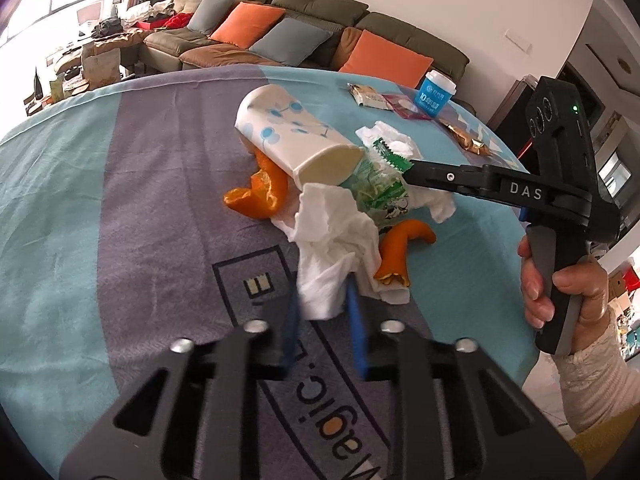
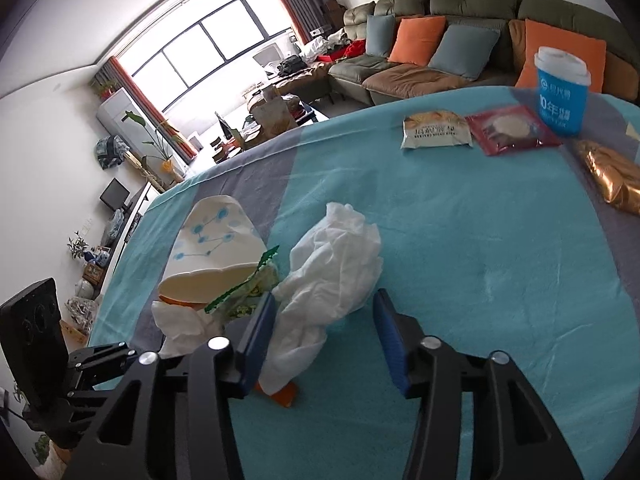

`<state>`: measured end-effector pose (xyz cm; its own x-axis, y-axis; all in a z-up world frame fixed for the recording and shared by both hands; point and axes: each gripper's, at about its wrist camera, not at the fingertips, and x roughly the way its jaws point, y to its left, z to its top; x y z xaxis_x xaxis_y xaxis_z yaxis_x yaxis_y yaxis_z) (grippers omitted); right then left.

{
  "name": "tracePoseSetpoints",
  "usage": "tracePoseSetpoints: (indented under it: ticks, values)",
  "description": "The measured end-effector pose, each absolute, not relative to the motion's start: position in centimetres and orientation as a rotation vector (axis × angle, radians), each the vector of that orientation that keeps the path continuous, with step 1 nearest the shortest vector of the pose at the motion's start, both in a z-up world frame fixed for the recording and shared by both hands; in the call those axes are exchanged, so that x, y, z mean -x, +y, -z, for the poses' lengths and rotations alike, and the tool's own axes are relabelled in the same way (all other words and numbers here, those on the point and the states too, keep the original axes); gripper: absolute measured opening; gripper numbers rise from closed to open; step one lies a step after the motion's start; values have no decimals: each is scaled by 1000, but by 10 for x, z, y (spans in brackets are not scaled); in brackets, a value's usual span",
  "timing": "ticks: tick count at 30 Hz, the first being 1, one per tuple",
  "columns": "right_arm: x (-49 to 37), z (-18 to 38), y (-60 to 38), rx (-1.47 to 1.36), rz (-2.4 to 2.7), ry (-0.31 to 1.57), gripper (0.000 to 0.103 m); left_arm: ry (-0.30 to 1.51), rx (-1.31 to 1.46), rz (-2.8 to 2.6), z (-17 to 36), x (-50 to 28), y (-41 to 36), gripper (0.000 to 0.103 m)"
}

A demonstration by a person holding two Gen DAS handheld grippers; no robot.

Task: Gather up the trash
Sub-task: 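Grasp a white tissue with the left gripper while the right grasps another tissue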

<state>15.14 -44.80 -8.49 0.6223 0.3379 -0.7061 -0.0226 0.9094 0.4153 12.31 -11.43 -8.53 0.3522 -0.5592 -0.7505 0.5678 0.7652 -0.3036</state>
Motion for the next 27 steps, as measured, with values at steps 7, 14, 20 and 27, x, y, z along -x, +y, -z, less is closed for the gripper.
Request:
tracePoseSetpoints:
  ticks: [7, 14, 20, 27]
  values:
    - [-142, 80, -456, -412, -186, 853, 15, 943, -20, 732, 83, -117, -115, 5]
    - [-131, 67, -460, -411, -174, 806, 14, 911, 0, 748, 75, -104, -100, 5]
    - [-117, 53, -450, -381, -192, 765, 14, 872, 22, 752, 64, -88, -77, 5]
    - [-107, 31, -433, -339, -251, 710, 14, 842, 64, 728, 56, -73, -44, 5]
